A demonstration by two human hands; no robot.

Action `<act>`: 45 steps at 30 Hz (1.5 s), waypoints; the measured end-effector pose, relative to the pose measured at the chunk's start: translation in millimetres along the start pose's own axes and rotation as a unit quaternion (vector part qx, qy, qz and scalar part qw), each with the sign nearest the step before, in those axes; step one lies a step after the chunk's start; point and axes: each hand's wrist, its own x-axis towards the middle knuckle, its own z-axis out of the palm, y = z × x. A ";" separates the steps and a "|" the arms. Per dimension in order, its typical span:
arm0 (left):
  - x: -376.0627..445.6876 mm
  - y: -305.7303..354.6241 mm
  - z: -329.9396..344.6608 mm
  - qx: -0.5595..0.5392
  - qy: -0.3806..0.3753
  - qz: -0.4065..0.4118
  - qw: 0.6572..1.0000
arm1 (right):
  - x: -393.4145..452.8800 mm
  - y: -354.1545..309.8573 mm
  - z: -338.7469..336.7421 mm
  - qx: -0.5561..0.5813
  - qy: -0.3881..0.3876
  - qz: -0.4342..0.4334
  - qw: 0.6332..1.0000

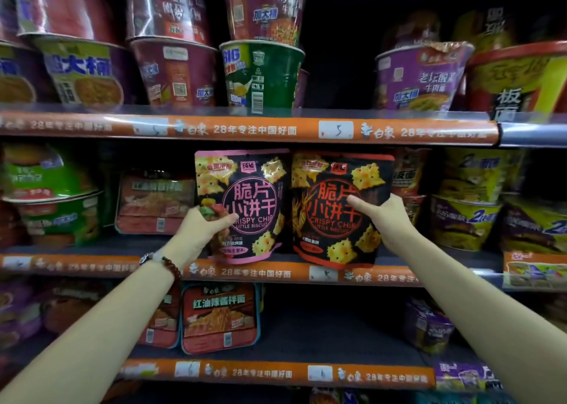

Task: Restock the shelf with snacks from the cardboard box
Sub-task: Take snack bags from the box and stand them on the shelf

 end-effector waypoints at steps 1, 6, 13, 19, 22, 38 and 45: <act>1.9 -1.0 -0.5 0.023 -0.017 0.003 1.000 | 1.0 2.6 -2.1 -0.008 -0.016 0.004 1.000; -1.1 -4.4 -1.0 0.123 -0.119 0.007 0.985 | -5.1 24.4 -16.2 -0.074 -0.136 0.067 0.986; 16.5 -14.3 -5.7 0.129 -0.078 0.002 0.989 | 1.2 24.6 -12.0 -0.093 -0.089 0.051 0.990; 29.2 -27.1 2.7 0.106 -0.069 0.010 0.992 | 9.6 39.0 -6.9 -0.066 -0.032 0.051 0.996; 34.4 -31.9 5.9 0.103 -0.066 0.004 0.992 | 14.1 42.0 -2.8 -0.069 -0.027 0.054 0.996; 30.9 -33.1 15.0 0.226 -0.004 0.015 0.974 | 17.8 53.6 -7.9 -0.124 -0.043 0.121 0.984; 13.9 -20.8 17.0 0.333 0.014 -0.001 0.943 | 7.9 46.2 -6.2 -0.308 -0.007 0.098 0.946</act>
